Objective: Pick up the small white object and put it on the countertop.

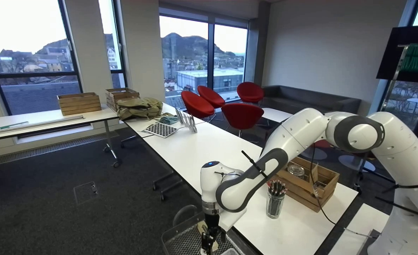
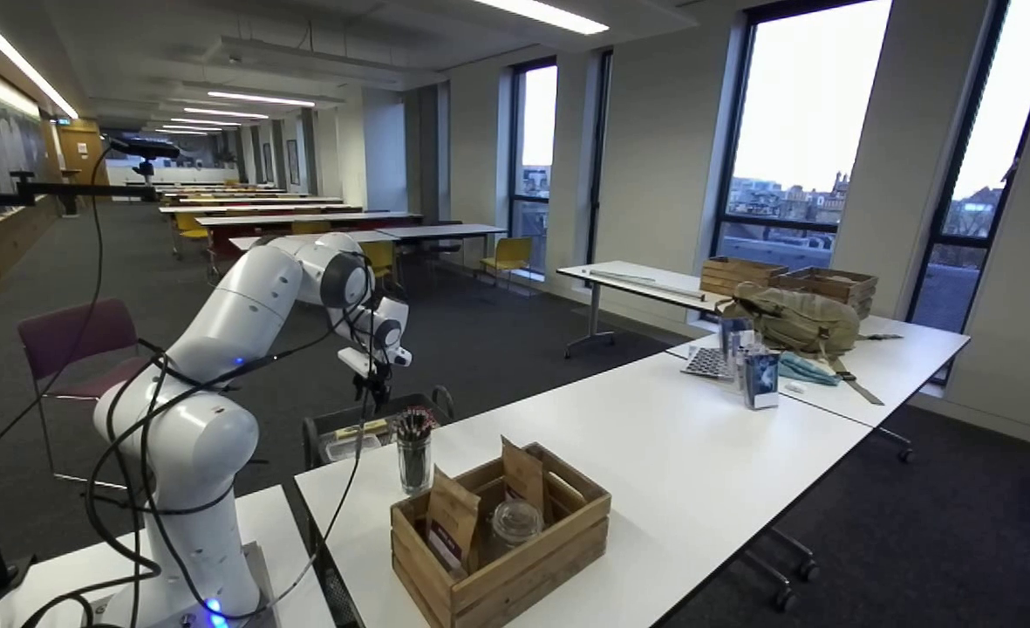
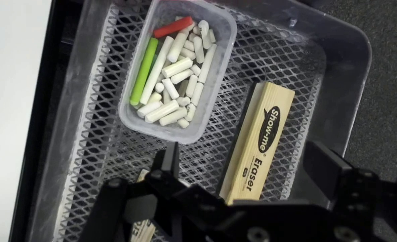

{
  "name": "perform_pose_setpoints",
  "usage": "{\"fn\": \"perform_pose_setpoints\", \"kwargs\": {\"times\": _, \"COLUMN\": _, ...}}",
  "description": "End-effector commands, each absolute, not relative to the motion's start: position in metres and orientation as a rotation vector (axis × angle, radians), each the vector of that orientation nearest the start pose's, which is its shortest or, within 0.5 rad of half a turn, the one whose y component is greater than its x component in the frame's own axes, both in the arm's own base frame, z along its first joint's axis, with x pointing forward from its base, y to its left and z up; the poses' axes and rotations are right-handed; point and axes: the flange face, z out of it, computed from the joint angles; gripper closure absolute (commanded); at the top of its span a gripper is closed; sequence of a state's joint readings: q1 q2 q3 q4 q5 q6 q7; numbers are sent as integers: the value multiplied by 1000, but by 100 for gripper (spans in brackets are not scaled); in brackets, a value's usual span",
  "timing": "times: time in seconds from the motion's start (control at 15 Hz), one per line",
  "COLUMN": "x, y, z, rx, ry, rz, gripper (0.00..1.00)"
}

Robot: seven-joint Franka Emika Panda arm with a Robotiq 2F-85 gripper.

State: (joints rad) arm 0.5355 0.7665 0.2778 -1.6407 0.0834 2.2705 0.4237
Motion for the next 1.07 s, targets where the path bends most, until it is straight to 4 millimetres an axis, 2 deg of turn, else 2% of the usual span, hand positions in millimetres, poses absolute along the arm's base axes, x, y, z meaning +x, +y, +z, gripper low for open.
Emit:
{"fn": "perform_pose_setpoints", "kwargs": {"times": 0.0, "x": 477, "y": 480, "z": 157, "rx": -2902, "ry": -233, "rz": 407, "gripper": 0}}
{"fn": "perform_pose_setpoints", "kwargs": {"times": 0.4, "x": 473, "y": 472, "z": 137, "rx": -2881, "ry": -6, "rz": 468, "gripper": 0}}
{"fn": "perform_pose_setpoints", "kwargs": {"times": 0.47, "x": 472, "y": 469, "z": 135, "rx": -2891, "ry": 30, "rz": 477, "gripper": 14}}
{"fn": "perform_pose_setpoints", "kwargs": {"times": 0.6, "x": 470, "y": 460, "z": 135, "rx": -2915, "ry": 105, "rz": 492, "gripper": 30}}
{"fn": "perform_pose_setpoints", "kwargs": {"times": 0.73, "x": 470, "y": 454, "z": 132, "rx": -2927, "ry": 170, "rz": 503, "gripper": 36}}
{"fn": "perform_pose_setpoints", "kwargs": {"times": 0.8, "x": 469, "y": 452, "z": 131, "rx": -2933, "ry": 192, "rz": 507, "gripper": 34}}
{"fn": "perform_pose_setpoints", "kwargs": {"times": 1.0, "x": 467, "y": 448, "z": 128, "rx": -2956, "ry": 266, "rz": 529, "gripper": 18}}
